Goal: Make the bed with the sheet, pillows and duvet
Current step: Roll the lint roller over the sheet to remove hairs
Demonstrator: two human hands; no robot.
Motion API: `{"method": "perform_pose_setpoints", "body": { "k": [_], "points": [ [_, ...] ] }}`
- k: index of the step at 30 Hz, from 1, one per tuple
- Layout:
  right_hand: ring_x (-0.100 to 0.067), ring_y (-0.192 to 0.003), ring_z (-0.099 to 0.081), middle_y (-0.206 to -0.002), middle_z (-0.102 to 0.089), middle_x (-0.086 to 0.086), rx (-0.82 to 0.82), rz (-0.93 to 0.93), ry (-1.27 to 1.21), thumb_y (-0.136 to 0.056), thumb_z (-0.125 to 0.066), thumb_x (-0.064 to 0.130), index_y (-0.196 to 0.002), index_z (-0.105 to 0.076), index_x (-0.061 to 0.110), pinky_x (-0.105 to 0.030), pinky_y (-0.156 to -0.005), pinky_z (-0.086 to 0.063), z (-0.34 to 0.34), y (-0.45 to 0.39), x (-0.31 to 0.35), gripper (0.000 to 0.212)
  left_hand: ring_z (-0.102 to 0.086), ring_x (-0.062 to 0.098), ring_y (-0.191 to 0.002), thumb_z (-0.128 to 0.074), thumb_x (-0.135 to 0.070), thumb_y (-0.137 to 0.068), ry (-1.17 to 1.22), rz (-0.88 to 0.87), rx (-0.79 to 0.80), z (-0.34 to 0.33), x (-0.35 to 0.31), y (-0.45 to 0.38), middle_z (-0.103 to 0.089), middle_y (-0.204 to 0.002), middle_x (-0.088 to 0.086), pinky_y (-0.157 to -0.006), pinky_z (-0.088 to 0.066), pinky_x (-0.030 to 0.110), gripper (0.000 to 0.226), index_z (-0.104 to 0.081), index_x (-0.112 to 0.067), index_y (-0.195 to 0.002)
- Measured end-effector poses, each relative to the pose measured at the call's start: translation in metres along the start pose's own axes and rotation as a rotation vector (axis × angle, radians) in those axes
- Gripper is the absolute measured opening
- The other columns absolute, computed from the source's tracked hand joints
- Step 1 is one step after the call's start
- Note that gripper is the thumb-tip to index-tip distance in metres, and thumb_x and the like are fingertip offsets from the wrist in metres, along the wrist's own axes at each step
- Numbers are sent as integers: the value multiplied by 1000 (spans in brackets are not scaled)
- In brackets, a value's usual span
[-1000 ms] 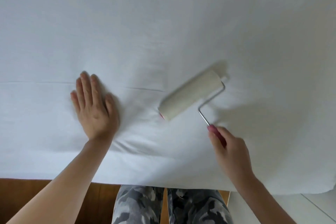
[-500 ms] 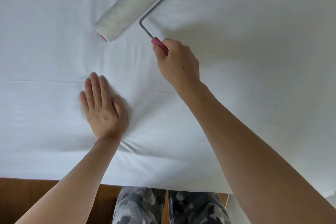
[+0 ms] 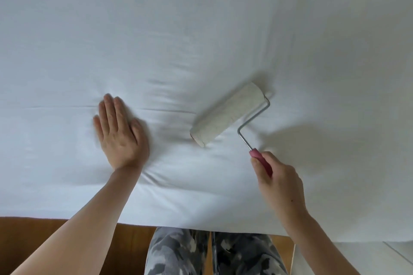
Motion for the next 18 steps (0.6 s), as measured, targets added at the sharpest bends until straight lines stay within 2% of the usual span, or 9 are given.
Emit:
{"method": "perform_pose_setpoints", "body": {
  "k": [4, 7, 11, 14, 16, 18],
  "points": [
    [-10, -44, -42, -46, -41, 7, 39, -26, 40, -94, -48, 44, -99, -63, 27, -22, -45, -31, 5, 32, -44, 23, -14, 30, -148, -28, -21, -97, -12, 8, 28, 3, -5, 2, -19, -159, 15, -120, 2, 34, 57, -24, -3, -151],
    [-7, -40, -42, -41, -37, 9, 66, -17, 7, -94, -47, 44, -98, -63, 31, -17, -44, -27, 11, 52, -73, 21, -12, 29, -148, -28, -29, -100, -29, -31, 74, 6, -19, 11, -15, -160, 14, -120, 1, 37, 58, -21, -6, -153],
    [-9, -43, -50, -47, -48, 9, 76, 7, -92, -94, -39, 53, -95, -61, 43, -13, -41, -32, 29, 79, -113, 24, -11, 27, -149, -25, -36, -100, -14, -237, 176, 5, -68, 37, -14, -160, 13, -121, -1, 40, 61, -21, -8, -153],
    [2, -49, -56, -56, -55, 26, 72, -30, -98, -94, -47, 47, -91, -52, 54, -6, -46, -37, 49, 98, -141, 10, -14, 28, -148, -30, -31, -98, 16, -444, 214, -1, -118, 56, -19, -159, 17, -121, -7, 45, 59, -27, -3, -150],
    [9, -55, -57, -62, -56, 35, 56, -65, -73, -94, -46, 50, -92, -56, 50, -2, -50, -37, 60, 104, -159, 10, -16, 29, -148, -32, -30, -98, 33, -530, 237, -8, -149, 67, -20, -158, 17, -120, -11, 48, 58, -29, -2, -150],
    [10, -55, -56, -65, -58, 33, 32, -104, -46, -89, -47, 47, -95, -65, 35, -1, -54, -39, 69, 105, -177, 22, -16, 29, -148, -34, -29, -99, 38, -562, 263, -16, -173, 78, -20, -158, 18, -120, -11, 48, 57, -29, -2, -149]
  ]
}}
Point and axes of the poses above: each hand's wrist, its own y-axis away from the middle knuckle, its own z-axis out of the back of the hand, x = y × z, the point moved 2 cm from there along -y, towards the middle knuckle
